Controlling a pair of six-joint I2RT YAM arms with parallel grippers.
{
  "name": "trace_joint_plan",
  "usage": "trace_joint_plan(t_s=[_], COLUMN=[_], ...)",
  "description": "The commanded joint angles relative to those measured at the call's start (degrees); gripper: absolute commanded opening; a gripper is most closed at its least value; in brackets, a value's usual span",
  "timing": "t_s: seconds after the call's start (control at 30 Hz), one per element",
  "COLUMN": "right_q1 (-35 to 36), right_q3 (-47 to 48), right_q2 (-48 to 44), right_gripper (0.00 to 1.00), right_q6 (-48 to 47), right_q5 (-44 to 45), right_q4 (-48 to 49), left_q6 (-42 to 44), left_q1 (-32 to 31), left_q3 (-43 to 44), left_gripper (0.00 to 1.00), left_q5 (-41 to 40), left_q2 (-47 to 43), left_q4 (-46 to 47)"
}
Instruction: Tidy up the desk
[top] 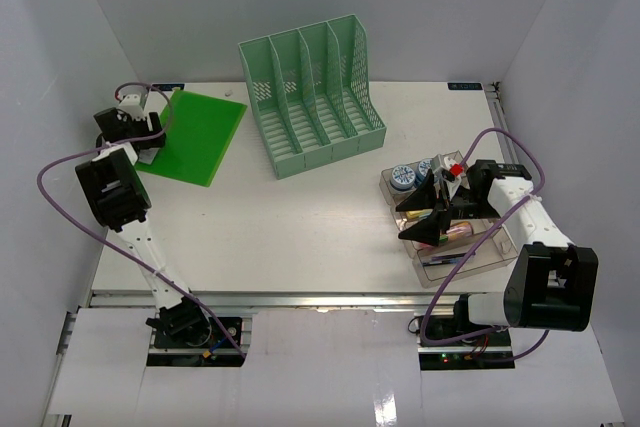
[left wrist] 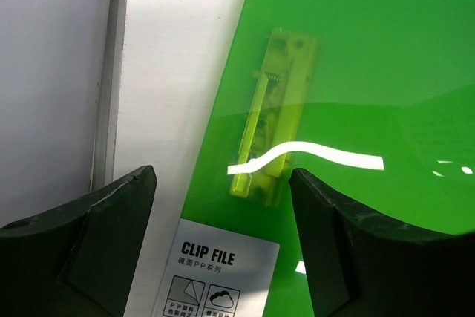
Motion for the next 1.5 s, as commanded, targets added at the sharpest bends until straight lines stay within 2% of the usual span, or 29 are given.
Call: trace_joint_plan(t_s=[0.0,0.17,0.43,0.53,0.7,0.9,1.17,1.47], right_q1=[0.38,0.38,0.91,0.91,0.91,2.21,2.75,2.75], right_q3=[2.42,2.34,2.41,2.34,2.08,1.99,1.84,1.72], right_q2=[-0.99,-2.64,-4.18,-4.26,-4.54,-4.91,-5.32,-4.99], right_gripper=[0.83,0.83,0.83,0.83,0.83,0.83,0.83,0.83], right_q6=[0.16,0.55,0.99,1.23,1.34,1.34,1.16,1.00], right_q5=[-1.87,-2.26,-2.79,-2.95,-3.14,-3.14,-3.05,-3.05], right_q4=[-1.21,-1.21,-1.14,-1.21,-1.21,-1.14,-1.16,-1.21], left_q6=[0.97,-3.02,-12.85,-16.65,-19.27,-24.70,-30.24,-37.21], left_q1=[-0.50,-0.55,-1.24,-1.34,-1.33,-1.26,-0.50,2.55], left_q3=[-5.12,-11.71,-13.51,-17.21,-23.85,-26.98,-29.47,-34.55], left_gripper=[0.81,0.75,0.69,0.70,0.73,0.73,0.73,0.55], left_q5=[0.74,0.47,0.81,1.55,4.59,9.59,9.52,16.79], left_q2=[-3.79,-10.69,-15.89,-18.57,-23.09,-24.62,-23.84,-26.47], left_q4=[-3.84,-4.43,-19.85,-23.60,-24.81,-27.58,-28.00,-20.45])
